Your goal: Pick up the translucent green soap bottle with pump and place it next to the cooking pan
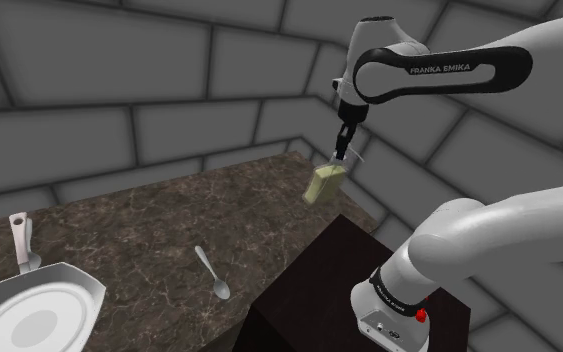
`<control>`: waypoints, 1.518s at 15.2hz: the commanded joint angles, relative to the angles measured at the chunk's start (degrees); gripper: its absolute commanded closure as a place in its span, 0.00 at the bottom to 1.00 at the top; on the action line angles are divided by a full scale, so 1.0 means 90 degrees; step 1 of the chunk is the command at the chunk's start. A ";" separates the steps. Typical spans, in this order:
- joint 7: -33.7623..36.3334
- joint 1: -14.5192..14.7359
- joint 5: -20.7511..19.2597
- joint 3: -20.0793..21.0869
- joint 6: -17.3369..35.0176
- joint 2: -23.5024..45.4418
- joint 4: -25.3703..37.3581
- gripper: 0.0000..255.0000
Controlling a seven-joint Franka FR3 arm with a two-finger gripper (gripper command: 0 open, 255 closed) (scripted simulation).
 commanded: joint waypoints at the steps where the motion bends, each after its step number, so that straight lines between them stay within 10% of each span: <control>1: -0.0039 0.0003 0.0018 0.0008 -0.0186 -0.0064 0.0124 1.00; 23: -0.0395 0.0025 0.0161 0.0128 -0.2045 -0.0131 0.1946 1.00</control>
